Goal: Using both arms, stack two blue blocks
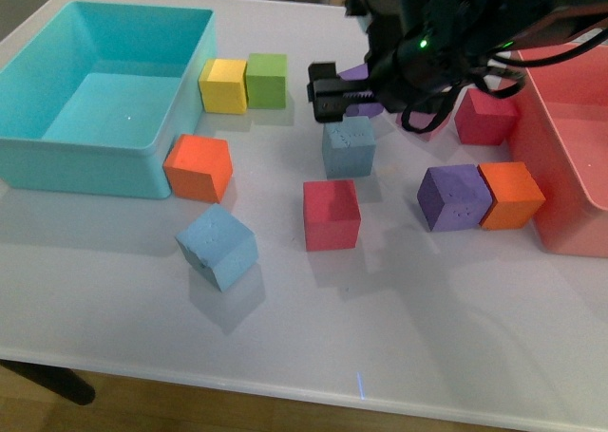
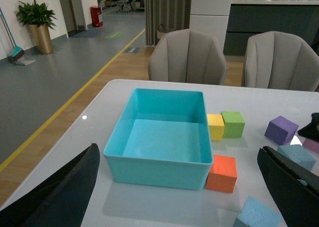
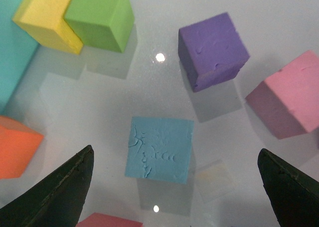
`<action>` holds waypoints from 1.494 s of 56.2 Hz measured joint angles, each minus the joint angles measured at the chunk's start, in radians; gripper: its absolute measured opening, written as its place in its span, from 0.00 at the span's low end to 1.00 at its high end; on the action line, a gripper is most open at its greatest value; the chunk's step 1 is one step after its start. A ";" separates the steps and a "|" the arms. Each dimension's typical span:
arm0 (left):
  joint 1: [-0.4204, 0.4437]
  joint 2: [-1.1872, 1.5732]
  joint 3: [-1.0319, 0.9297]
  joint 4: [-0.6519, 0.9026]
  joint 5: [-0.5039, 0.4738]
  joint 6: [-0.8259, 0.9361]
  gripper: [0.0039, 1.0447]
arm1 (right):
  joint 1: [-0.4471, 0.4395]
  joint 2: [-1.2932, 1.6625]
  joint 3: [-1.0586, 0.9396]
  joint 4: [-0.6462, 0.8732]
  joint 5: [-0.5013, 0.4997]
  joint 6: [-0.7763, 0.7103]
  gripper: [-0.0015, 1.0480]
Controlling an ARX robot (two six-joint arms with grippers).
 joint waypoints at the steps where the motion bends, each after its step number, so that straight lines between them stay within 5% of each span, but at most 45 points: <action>1: 0.000 0.000 0.000 0.000 0.000 0.000 0.92 | -0.002 -0.012 -0.013 0.007 -0.002 0.000 0.91; 21: 0.000 0.000 0.000 0.000 0.000 0.000 0.92 | -0.065 -0.545 -0.499 0.114 -0.013 0.003 0.91; 32: 0.000 0.000 0.000 0.000 0.000 0.000 0.92 | -0.066 -0.561 -0.516 0.123 0.002 0.000 0.91; 37: 0.000 0.000 0.000 0.000 0.000 0.000 0.92 | -0.066 -0.549 -0.655 0.519 0.197 -0.036 0.77; 45: 0.000 0.000 0.000 0.000 0.000 0.000 0.92 | -0.127 -0.645 -0.892 0.898 0.207 -0.055 0.51; 62: 0.000 0.000 0.000 0.000 0.000 0.000 0.92 | -0.212 -0.860 -1.138 0.950 0.111 -0.066 0.02; 84: 0.000 0.000 0.000 0.000 0.000 0.000 0.92 | -0.351 -1.236 -1.326 0.746 -0.018 -0.065 0.02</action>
